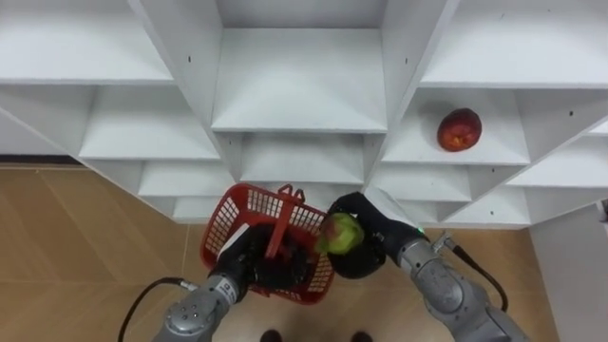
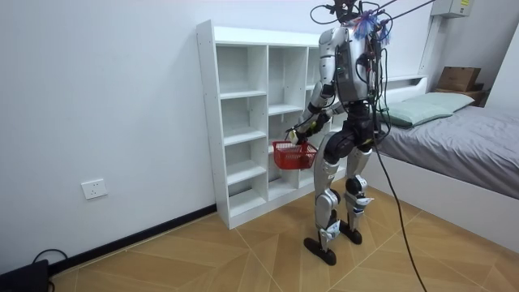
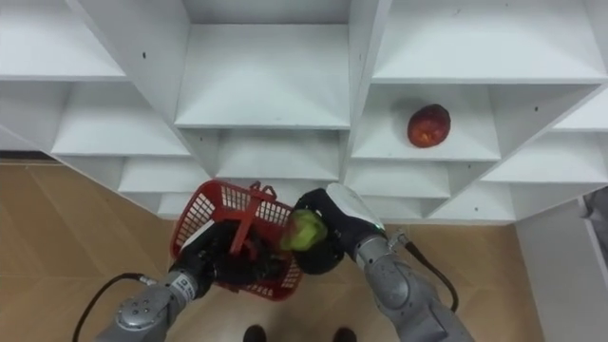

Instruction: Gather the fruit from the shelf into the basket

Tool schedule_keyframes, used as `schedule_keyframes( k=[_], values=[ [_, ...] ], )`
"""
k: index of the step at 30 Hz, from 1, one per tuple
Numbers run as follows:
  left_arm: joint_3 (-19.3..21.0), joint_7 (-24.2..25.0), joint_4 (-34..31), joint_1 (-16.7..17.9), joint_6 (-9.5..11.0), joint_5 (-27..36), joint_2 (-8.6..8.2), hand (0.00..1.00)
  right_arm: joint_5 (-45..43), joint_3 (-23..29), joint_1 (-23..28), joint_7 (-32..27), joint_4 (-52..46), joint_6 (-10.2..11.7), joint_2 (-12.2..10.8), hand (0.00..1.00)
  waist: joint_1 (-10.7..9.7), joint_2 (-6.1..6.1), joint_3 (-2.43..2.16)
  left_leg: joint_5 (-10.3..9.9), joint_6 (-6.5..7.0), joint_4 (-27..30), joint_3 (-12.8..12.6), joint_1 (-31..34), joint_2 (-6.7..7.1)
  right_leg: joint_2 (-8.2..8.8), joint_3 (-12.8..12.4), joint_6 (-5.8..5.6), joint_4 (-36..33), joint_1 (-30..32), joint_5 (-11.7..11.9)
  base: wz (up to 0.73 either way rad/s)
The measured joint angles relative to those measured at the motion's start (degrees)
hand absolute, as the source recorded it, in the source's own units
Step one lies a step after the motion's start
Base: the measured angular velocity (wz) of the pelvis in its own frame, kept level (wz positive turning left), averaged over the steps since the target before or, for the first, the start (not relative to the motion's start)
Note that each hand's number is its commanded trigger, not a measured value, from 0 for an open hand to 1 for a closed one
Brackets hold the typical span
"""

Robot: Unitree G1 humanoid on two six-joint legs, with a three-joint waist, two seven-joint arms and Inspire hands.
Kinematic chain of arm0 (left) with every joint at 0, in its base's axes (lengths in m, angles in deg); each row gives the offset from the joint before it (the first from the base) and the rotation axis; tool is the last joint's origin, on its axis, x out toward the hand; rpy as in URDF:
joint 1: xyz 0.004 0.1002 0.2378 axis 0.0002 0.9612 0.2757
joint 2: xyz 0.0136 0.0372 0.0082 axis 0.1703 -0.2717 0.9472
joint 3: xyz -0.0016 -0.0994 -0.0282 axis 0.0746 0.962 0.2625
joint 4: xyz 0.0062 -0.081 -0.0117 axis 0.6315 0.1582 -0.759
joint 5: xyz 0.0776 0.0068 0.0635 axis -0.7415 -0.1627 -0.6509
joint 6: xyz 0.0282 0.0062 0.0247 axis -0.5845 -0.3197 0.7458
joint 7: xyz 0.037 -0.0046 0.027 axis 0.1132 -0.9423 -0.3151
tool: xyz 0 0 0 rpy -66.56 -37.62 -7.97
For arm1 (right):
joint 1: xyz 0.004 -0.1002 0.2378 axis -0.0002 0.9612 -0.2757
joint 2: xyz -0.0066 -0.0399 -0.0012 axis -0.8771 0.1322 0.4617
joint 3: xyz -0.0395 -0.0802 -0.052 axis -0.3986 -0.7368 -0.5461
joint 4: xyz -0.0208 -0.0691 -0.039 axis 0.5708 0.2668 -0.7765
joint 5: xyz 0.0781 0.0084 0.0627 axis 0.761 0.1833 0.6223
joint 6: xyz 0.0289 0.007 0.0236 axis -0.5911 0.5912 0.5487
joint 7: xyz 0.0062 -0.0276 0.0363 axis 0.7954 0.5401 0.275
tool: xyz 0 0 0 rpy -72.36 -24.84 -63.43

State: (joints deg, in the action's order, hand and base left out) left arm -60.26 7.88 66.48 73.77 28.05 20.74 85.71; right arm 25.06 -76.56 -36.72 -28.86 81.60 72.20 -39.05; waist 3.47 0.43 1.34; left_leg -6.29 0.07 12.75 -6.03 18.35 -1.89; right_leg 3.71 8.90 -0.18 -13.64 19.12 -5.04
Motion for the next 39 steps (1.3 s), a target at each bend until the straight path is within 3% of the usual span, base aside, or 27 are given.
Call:
schedule_keyframes(
  k=[8, 9, 10, 11, 21, 37, 39],
  values=[
    [-0.8, 0.0, 0.0, -0.1, 0.0, 0.8, -0.09, 1.0, 0.0, 0.0, -0.2, -1.1, 0.0, 0.0, 0.0, 0.99, -0.1, -0.17, 0.12, 0.0, 0.0, 0.0, -0.1, -0.1, -0.01, 0.02, -0.1, 0.0, -0.2, 0.0, 0.0, 0.0],
    [-1.3, 0.1, 0.0, -0.2, 0.0, 0.8, -0.12, 1.0, 0.0, -0.1, -0.2, -1.1, 0.0, 0.0, -0.1, 0.67, -0.1, -0.16, 0.12, 0.0, 0.0, 0.0, -0.1, -0.1, -0.02, 0.02, -0.1, 0.0, -0.2, 0.1, 0.0, 0.0],
    [-1.4, 0.1, 0.0, -0.2, 0.0, 0.8, -0.19, 1.0, 0.0, -0.1, -0.2, -1.1, 0.0, 0.0, -0.1, 0.2, -0.1, -0.15, 0.13, 0.0, 0.0, 0.0, -0.1, -0.1, -0.02, 0.02, -0.1, 0.0, -0.2, 0.1, 0.0, 0.0],
    [-1.6, 0.3, 0.0, -0.2, 0.0, 0.8, -0.23, 1.0, 0.0, -0.1, -0.3, -1.1, 0.0, 0.0, -0.2, 0.02, -0.1, -0.12, 0.14, 0.0, 0.0, 0.0, -0.2, 0.0, -0.03, 0.01, -0.2, 0.0, -0.3, 0.1, 0.0, 0.0],
    [-2.5, 1.7, 0.0, -0.1, 0.0, 3.1, -0.1, 1.0, 0.1, -0.2, -0.6, -1.1, 0.3, 0.0, -0.2, 0.0, -0.1, 0.33, 0.43, 0.0, 0.0, 0.0, -1.2, 0.1, -0.16, -0.02, -0.9, 0.04, -0.9, 1.0, -0.1, -0.04],
    [-4.8, 4.9, -0.2, -0.3, -0.5, 5.3, -0.32, 1.0, 0.0, -0.4, -0.8, -0.9, 1.4, 0.0, -0.4, 0.0, -0.2, 0.31, 0.42, 0.0, -0.04, 0.1, -1.3, 0.2, -0.33, -0.11, -0.9, 0.14, -0.8, 1.0, -0.2, 0.0],
    [-4.8, 4.9, -0.7, -0.3, -0.5, 5.3, -0.43, 1.0, 0.0, -0.4, -1.4, -0.9, 3.4, 0.0, -1.3, 0.0, -0.1, 0.3, 0.43, 0.0, -0.04, 0.1, -1.3, 0.3, -0.35, -0.13, -0.9, 0.14, -0.8, 1.1, -0.2, 0.0]
  ],
)
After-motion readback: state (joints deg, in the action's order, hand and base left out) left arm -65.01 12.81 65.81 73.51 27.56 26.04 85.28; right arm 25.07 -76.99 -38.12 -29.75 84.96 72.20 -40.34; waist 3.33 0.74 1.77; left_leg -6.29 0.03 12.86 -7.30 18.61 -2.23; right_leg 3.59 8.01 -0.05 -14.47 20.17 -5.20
